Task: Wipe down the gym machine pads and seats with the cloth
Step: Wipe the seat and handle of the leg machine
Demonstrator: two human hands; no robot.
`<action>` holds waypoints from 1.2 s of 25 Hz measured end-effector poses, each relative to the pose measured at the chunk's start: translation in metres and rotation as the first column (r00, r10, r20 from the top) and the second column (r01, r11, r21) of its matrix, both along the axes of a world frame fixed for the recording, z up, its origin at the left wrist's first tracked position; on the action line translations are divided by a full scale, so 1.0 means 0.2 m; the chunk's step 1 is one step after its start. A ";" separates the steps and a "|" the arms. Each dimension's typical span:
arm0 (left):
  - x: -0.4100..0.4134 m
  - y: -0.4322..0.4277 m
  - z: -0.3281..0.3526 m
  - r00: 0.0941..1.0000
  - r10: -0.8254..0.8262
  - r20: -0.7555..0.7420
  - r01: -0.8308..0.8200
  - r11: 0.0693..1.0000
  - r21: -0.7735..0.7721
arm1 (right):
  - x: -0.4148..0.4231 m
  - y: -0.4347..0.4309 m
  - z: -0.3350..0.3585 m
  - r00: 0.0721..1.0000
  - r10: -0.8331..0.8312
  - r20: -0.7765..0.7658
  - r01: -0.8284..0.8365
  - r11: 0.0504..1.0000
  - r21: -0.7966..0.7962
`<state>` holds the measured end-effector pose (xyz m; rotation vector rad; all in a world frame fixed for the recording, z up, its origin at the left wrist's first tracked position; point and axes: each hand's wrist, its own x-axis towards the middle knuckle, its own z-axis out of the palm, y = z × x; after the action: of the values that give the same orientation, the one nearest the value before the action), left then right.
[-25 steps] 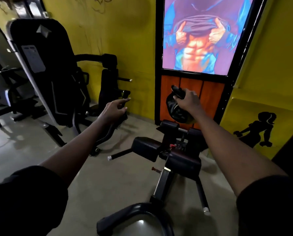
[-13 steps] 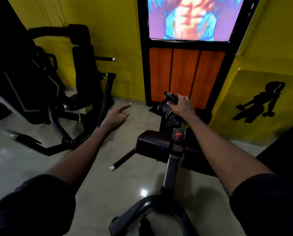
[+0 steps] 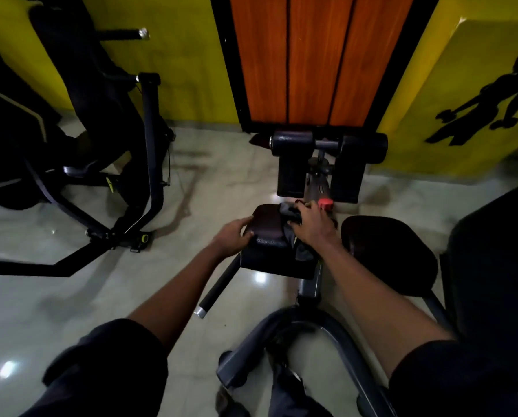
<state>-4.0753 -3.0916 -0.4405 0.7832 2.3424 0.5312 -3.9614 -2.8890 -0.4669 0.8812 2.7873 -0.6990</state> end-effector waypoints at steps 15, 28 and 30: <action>-0.31 -0.14 -0.31 0.982 -0.025 0.189 0.009 0.996 0.084 | 0.09 -0.50 -0.26 0.893 -0.450 -0.025 0.445 0.872 0.202; -0.64 -0.04 -0.43 0.830 -0.486 0.274 0.414 0.865 0.283 | -0.18 -0.65 -0.32 0.579 -0.801 -0.153 0.806 0.535 0.253; -0.68 -0.02 -0.46 0.808 -0.455 0.374 0.367 0.886 0.283 | -0.25 -0.82 -0.35 0.553 -0.809 -0.198 0.829 0.512 0.224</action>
<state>-4.2106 -3.0946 -0.5330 1.1081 1.6593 0.6697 -4.0117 -3.0521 -0.5368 2.3672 2.4015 -0.3664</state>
